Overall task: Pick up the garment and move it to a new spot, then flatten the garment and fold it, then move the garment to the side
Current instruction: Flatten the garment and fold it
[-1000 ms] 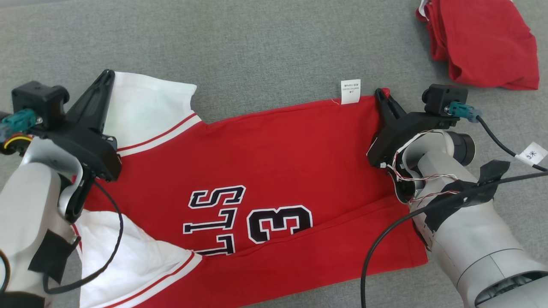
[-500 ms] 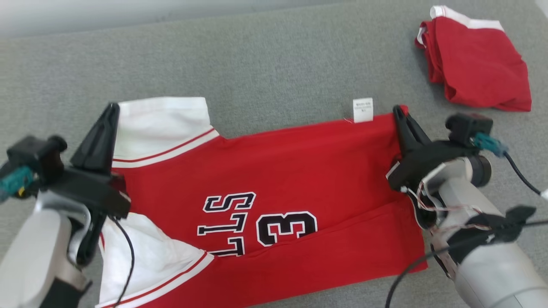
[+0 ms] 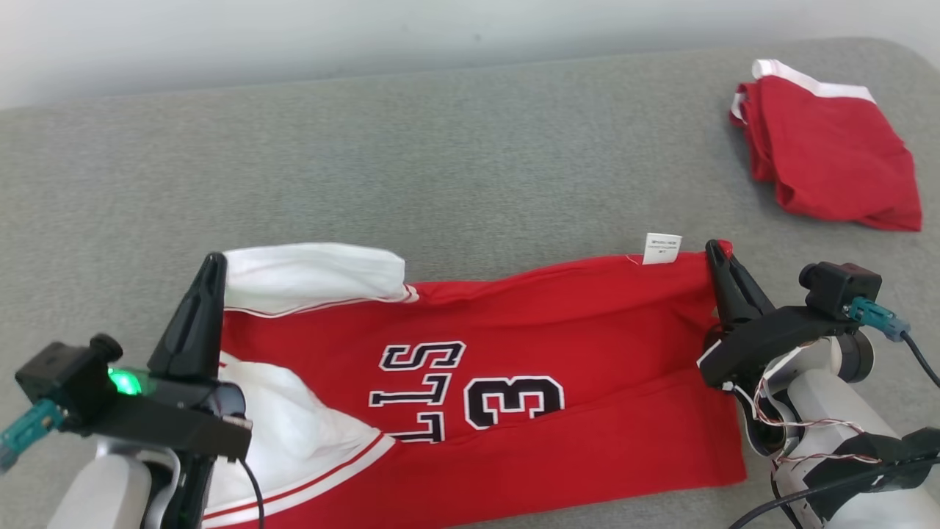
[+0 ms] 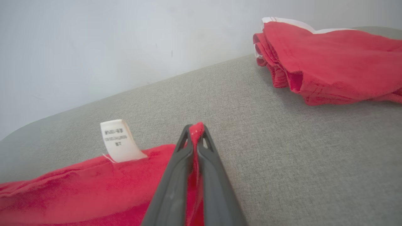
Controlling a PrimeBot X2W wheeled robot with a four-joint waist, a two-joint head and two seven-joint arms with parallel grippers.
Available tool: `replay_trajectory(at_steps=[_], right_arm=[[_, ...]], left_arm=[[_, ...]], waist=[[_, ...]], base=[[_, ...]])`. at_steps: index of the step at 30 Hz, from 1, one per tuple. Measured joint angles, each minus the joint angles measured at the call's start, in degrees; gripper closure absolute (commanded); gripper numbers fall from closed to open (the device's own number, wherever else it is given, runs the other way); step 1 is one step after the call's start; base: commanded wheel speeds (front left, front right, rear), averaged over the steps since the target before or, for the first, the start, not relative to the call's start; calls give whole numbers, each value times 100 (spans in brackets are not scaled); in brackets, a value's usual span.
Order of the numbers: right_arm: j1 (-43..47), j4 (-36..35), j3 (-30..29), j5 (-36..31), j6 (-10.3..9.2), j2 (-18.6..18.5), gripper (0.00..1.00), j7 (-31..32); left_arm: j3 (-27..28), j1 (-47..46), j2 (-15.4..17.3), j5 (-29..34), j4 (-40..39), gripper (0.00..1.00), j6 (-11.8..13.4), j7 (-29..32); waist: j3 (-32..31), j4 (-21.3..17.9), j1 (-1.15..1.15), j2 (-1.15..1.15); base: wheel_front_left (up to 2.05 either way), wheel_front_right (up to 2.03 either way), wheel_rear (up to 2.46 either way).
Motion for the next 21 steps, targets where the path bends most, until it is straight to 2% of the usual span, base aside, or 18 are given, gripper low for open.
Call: replay_trajectory(at_steps=[8,12,14,21], right_arm=[[183,-200,22,1,0,-13,100,0],[543,-505,-41,60,0,-132,100,0],[1032,-688,-183,177,0,-232,100,0],[1227,-764,-243,220,0,-275,100,1]], left_arm=[[-80,476,-92,-11,-376,100,62,-93],[-102,979,-260,-98,-622,100,165,-157],[97,1613,-423,-334,-680,100,241,-258],[104,1901,-635,-321,-587,100,260,-302]], waist=[[-161,233,0,0],[-277,332,1,0],[-398,359,0,1],[-340,423,2,1]], base=[[0,0,0],[0,0,0],[0,0,0],[0,0,0]])
